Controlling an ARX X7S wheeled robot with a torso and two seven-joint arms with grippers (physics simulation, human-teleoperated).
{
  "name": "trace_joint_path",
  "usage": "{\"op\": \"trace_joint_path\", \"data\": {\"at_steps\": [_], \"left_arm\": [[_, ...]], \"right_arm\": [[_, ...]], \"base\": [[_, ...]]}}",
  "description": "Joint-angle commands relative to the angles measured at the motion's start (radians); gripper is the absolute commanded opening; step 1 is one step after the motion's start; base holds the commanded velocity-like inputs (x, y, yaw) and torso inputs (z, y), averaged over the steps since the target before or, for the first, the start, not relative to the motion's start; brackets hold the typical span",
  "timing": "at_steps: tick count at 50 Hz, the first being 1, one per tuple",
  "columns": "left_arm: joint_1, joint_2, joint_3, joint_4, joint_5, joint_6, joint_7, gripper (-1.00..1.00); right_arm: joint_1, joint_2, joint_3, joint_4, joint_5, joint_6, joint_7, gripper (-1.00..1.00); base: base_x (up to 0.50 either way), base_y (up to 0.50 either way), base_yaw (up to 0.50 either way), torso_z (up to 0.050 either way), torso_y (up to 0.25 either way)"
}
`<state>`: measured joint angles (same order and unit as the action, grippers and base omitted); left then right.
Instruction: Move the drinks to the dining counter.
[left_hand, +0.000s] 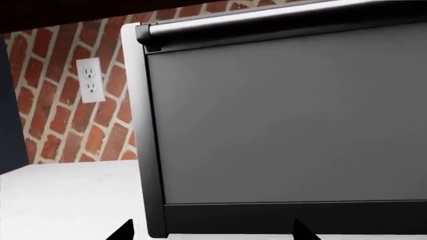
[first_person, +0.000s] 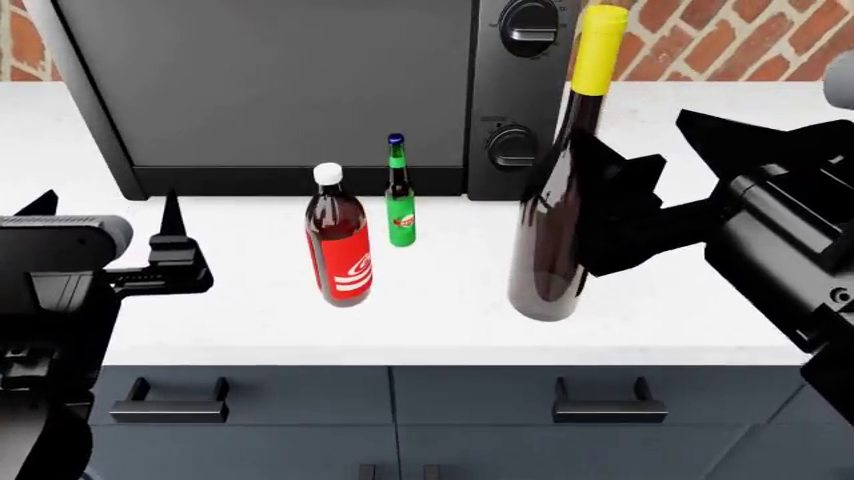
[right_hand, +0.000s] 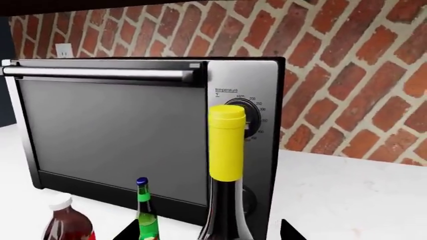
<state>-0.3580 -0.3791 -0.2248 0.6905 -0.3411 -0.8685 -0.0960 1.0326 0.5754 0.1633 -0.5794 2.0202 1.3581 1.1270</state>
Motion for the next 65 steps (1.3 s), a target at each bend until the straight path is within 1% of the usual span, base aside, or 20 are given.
{"op": "trace_joint_path", "data": {"at_steps": [1,6,11,22,25,29,32,40,44,49,50,56,59,62,65], "left_arm": [[0.010,-0.002,-0.006,-0.006,-0.002,0.010,-0.001,1.00],[0.024,0.005,0.004,-0.030,0.006,0.040,0.001,1.00],[0.020,0.000,0.001,-0.022,0.002,0.028,-0.002,1.00],[0.031,-0.002,-0.002,-0.016,0.000,0.028,-0.007,1.00],[0.031,-0.001,0.000,-0.018,0.000,0.031,-0.008,1.00],[0.028,-0.004,-0.001,-0.015,-0.003,0.025,-0.009,1.00],[0.035,-0.003,0.002,-0.021,0.000,0.033,-0.010,1.00],[0.037,-0.002,0.016,-0.031,0.005,0.043,-0.011,1.00],[0.039,-0.004,0.017,-0.028,0.004,0.043,-0.011,1.00],[0.050,-0.004,0.010,-0.030,0.001,0.052,-0.009,1.00],[0.054,-0.003,0.009,-0.034,0.003,0.058,-0.008,1.00],[0.061,-0.002,0.002,-0.036,-0.003,0.066,-0.006,1.00],[0.059,-0.003,0.006,-0.035,-0.003,0.064,-0.007,1.00],[0.053,-0.007,0.029,-0.034,0.001,0.059,-0.005,1.00],[0.037,-0.007,0.071,-0.050,0.008,0.065,0.003,1.00]], "right_arm": [[-0.002,-0.046,-0.020,0.048,-0.143,0.057,-0.090,1.00],[0.000,-0.081,-0.033,0.069,-0.214,0.077,-0.166,1.00],[-0.012,-0.098,-0.030,0.076,-0.316,0.085,-0.247,1.00],[-0.003,-0.073,-0.046,0.103,-0.422,0.074,-0.321,1.00],[-0.004,-0.076,-0.079,0.116,-0.496,0.068,-0.379,1.00],[0.006,-0.072,-0.151,0.162,-0.639,0.030,-0.496,1.00],[0.002,-0.070,-0.188,0.184,-0.697,0.003,-0.546,1.00],[-0.011,-0.059,-0.238,0.238,-0.778,-0.048,-0.620,1.00],[-0.015,-0.068,-0.282,0.264,-0.815,-0.075,-0.674,1.00],[-0.014,-0.077,-0.319,0.275,-0.842,-0.093,-0.706,1.00],[-0.017,-0.076,-0.318,0.269,-0.835,-0.091,-0.705,-1.00],[-0.030,-0.069,-0.289,0.233,-0.791,-0.074,-0.669,-1.00],[-0.030,-0.060,-0.244,0.170,-0.724,-0.048,-0.603,-1.00],[-0.013,-0.051,-0.185,0.105,-0.618,-0.021,-0.503,-1.00],[0.020,-0.008,-0.114,0.037,-0.406,-0.014,-0.312,-1.00]], "base": [[0.00,0.00,0.00,0.000,0.000],[0.00,0.00,0.00,0.000,0.000],[0.00,0.00,0.00,0.000,0.000],[0.00,0.00,0.00,0.000,0.000],[0.00,0.00,0.00,0.000,0.000],[0.00,0.00,0.00,0.000,0.000],[0.00,0.00,0.00,0.000,0.000],[0.00,0.00,0.00,0.000,0.000],[0.00,0.00,0.00,0.000,0.000],[0.00,0.00,0.00,0.000,0.000],[0.00,0.00,0.00,0.000,0.000],[0.00,0.00,0.00,0.000,0.000],[0.00,0.00,0.00,0.000,0.000],[0.00,0.00,0.00,0.000,0.000],[0.00,0.00,0.00,0.000,0.000]]}}
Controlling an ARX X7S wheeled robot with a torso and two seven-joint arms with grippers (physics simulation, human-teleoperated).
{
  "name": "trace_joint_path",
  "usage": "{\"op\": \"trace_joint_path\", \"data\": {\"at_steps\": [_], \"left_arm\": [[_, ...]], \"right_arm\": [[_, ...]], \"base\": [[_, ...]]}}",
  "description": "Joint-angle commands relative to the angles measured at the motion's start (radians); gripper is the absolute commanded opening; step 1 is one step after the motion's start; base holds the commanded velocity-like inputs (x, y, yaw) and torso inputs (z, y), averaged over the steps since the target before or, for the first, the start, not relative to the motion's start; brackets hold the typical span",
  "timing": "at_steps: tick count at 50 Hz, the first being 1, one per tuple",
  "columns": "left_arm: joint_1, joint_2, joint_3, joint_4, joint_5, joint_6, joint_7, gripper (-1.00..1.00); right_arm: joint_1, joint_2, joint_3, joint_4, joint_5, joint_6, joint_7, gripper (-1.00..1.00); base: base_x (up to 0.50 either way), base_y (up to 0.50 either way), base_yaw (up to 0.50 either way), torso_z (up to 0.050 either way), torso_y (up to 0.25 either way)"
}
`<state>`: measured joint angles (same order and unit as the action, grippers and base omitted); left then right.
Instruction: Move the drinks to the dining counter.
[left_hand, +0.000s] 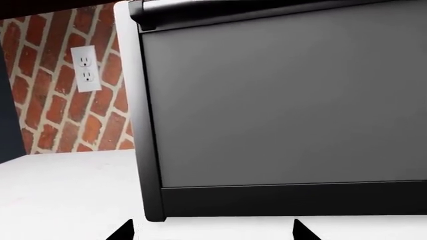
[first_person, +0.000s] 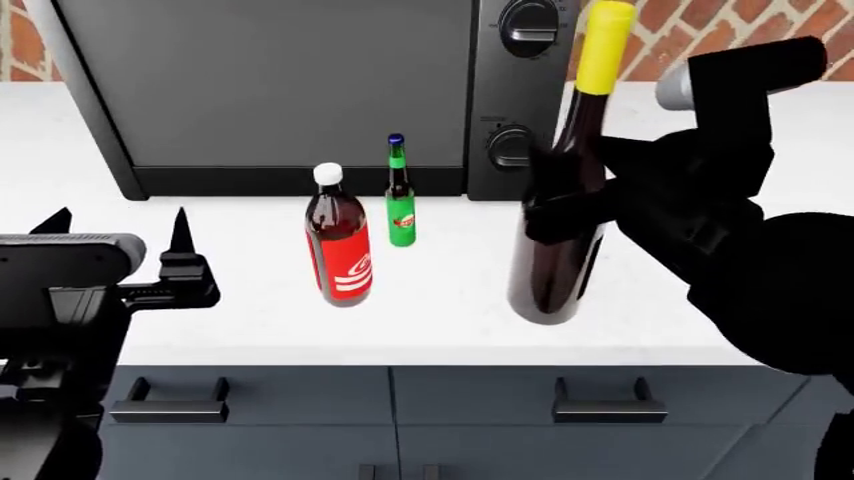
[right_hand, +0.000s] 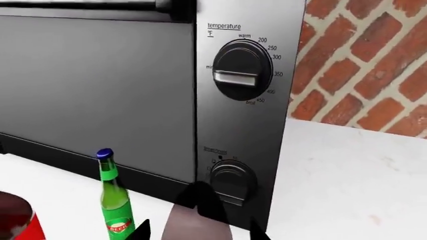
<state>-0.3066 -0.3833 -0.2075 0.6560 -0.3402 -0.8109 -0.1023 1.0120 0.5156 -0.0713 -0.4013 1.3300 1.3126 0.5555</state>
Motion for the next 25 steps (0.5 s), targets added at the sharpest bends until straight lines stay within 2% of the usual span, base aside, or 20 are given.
{"op": "trace_joint_path", "data": {"at_steps": [1,5,14,18,22,25], "left_arm": [[-0.025,-0.003,0.063,-0.020,0.006,0.004,0.012,1.00],[-0.067,0.004,0.114,-0.040,0.005,0.000,0.022,1.00],[-0.164,-0.018,0.220,-0.045,-0.056,-0.065,0.117,1.00],[-0.195,-0.037,0.171,-0.019,-0.116,-0.123,0.142,1.00],[-0.200,-0.057,0.070,0.027,-0.208,-0.189,0.169,1.00],[-0.209,-0.078,0.026,0.055,-0.223,-0.212,0.161,1.00]], "right_arm": [[0.058,0.067,0.126,-0.148,0.365,0.018,0.327,-1.00],[0.171,0.138,0.088,-0.195,0.589,-0.049,0.536,-1.00],[0.262,0.234,0.066,-0.266,0.770,-0.139,0.678,-1.00],[0.263,0.236,0.058,-0.275,0.778,-0.142,0.679,-1.00],[0.280,0.232,0.044,-0.267,0.777,-0.142,0.676,-1.00],[0.286,0.229,0.035,-0.264,0.775,-0.141,0.673,-1.00]], "base": [[0.00,0.00,0.00,0.000,0.000],[0.00,0.00,0.00,0.000,0.004],[0.00,0.00,0.00,0.000,0.000],[0.00,0.00,0.00,0.000,0.000],[0.00,0.00,0.00,0.000,0.003],[0.00,0.00,0.00,0.000,0.000]]}}
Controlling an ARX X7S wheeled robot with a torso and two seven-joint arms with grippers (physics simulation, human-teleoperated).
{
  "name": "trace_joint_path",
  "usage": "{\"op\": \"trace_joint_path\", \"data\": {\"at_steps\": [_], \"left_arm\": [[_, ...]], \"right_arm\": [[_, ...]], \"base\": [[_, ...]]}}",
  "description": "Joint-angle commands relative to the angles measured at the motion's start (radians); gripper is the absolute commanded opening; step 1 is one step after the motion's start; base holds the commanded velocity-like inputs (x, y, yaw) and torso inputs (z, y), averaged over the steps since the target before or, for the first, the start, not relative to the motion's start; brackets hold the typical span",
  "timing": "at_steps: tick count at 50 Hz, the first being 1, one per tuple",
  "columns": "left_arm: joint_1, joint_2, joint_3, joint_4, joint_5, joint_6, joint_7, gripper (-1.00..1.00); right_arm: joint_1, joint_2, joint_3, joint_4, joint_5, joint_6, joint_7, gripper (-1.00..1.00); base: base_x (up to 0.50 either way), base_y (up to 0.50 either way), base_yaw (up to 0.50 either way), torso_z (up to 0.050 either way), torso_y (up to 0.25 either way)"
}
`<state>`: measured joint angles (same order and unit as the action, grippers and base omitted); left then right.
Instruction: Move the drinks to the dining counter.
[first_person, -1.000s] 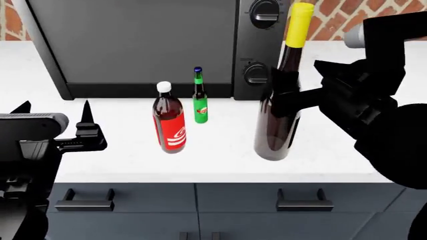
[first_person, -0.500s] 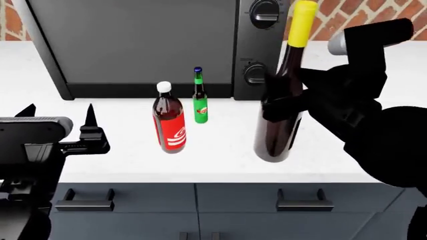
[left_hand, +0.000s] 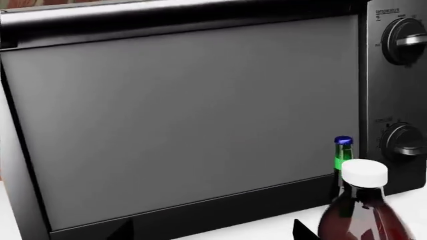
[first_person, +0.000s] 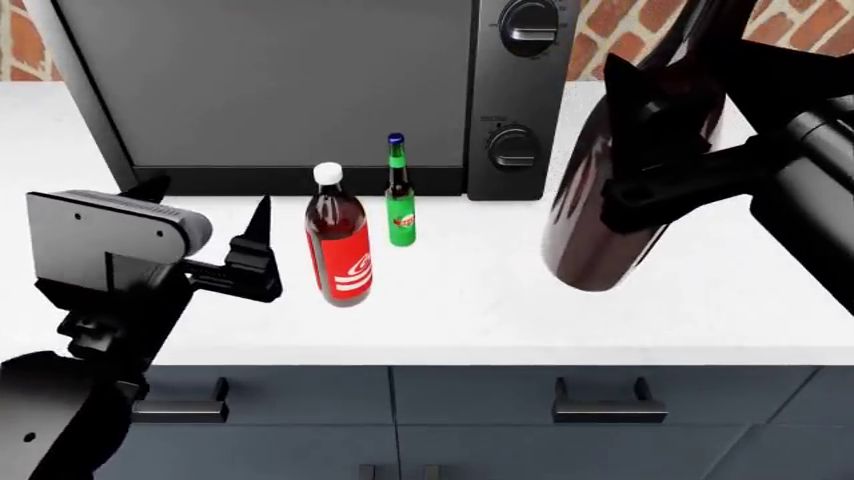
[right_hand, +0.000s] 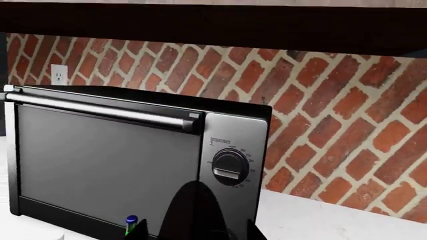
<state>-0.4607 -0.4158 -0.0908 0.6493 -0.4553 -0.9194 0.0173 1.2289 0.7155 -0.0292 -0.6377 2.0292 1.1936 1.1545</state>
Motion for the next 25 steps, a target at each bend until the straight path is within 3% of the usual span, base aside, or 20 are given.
{"op": "trace_joint_path", "data": {"at_steps": [1,5,25], "left_arm": [[-0.058,-0.049,-0.119,0.068,-0.153,-0.122,0.069,1.00],[-0.064,-0.043,-0.170,0.096,-0.210,-0.167,0.066,1.00],[-0.050,-0.049,-0.099,0.132,-0.293,-0.191,0.132,1.00]], "right_arm": [[0.068,0.030,-0.009,-0.031,0.080,-0.025,0.077,-1.00],[0.068,0.029,-0.011,-0.023,0.072,-0.023,0.069,-1.00],[0.063,0.043,-0.022,-0.019,0.054,-0.022,0.056,-1.00]], "base": [[0.00,0.00,0.00,0.000,0.000],[0.00,0.00,0.00,0.000,0.000],[0.00,0.00,0.00,0.000,0.001]]}}
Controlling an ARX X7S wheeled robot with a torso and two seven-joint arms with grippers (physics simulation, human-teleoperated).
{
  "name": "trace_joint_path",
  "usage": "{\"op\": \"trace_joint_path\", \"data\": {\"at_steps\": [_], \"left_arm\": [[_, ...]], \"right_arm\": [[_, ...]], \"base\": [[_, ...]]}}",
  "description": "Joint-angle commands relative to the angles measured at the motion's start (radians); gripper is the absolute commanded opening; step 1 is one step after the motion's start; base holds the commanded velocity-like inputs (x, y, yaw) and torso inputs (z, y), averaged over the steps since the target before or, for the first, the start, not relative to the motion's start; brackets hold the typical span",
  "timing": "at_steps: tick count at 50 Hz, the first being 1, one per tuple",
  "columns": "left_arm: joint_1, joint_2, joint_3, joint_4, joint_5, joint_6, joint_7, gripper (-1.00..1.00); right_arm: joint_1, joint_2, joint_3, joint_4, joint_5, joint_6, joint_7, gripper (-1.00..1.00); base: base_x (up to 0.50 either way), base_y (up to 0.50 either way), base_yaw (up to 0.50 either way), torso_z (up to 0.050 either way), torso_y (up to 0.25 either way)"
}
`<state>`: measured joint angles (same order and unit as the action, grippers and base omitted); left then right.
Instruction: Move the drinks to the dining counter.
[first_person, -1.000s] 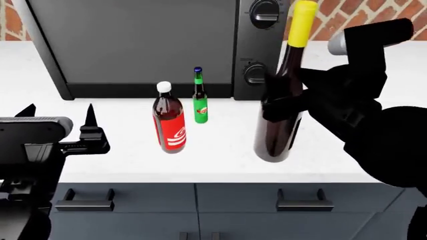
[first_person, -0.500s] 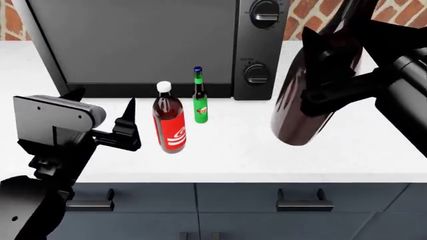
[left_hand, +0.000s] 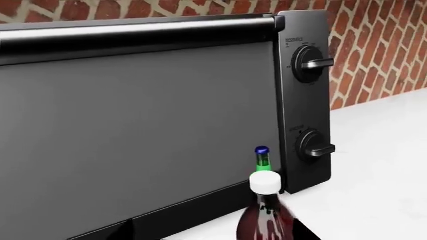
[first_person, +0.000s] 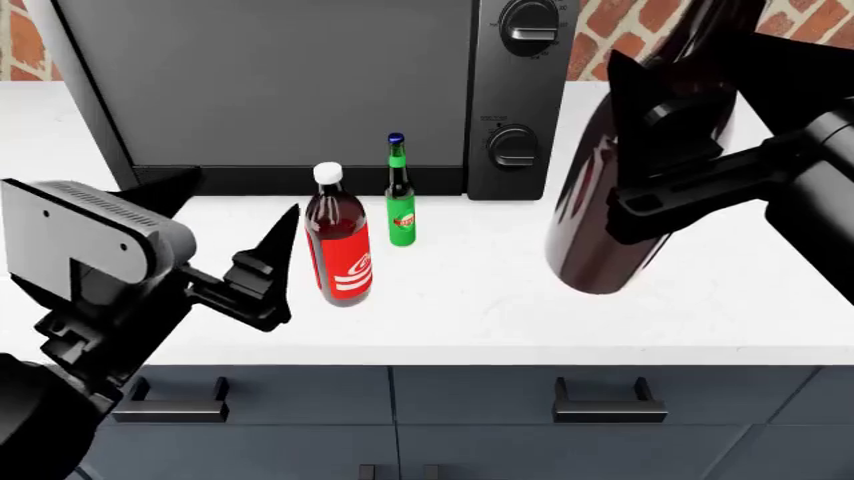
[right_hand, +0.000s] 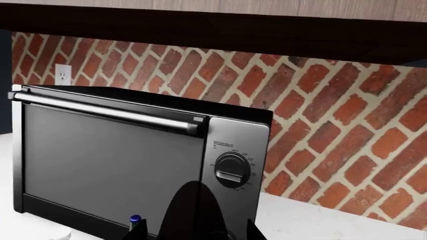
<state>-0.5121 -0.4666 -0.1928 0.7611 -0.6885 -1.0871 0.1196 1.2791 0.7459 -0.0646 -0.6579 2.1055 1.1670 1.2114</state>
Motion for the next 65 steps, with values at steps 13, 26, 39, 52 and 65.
{"op": "trace_joint_path", "data": {"at_steps": [13,26,39,52,65], "left_arm": [[0.011,0.001,0.100,-0.045,0.010,0.030,0.040,1.00],[-0.022,0.010,0.180,-0.123,0.055,0.062,0.047,1.00],[-0.080,0.026,0.282,-0.201,0.099,0.090,0.067,1.00],[-0.133,0.036,0.357,-0.291,0.141,0.119,0.087,1.00],[-0.157,0.019,0.382,-0.314,0.128,0.106,0.119,1.00]], "right_arm": [[-0.002,0.015,0.011,-0.003,-0.037,0.004,-0.016,-1.00],[-0.004,0.004,0.000,0.004,-0.061,0.007,-0.034,-1.00],[-0.042,0.020,0.032,-0.010,-0.070,0.000,-0.062,-1.00],[-0.059,0.024,0.040,-0.010,-0.083,-0.004,-0.082,-1.00],[-0.051,0.031,0.032,-0.019,-0.073,-0.016,-0.077,-1.00]], "base": [[0.00,0.00,0.00,0.000,0.002],[0.00,0.00,0.00,0.001,0.001],[0.00,0.00,0.00,0.000,0.002],[0.00,0.00,0.00,0.001,0.001],[0.00,0.00,0.00,0.000,0.002]]}}
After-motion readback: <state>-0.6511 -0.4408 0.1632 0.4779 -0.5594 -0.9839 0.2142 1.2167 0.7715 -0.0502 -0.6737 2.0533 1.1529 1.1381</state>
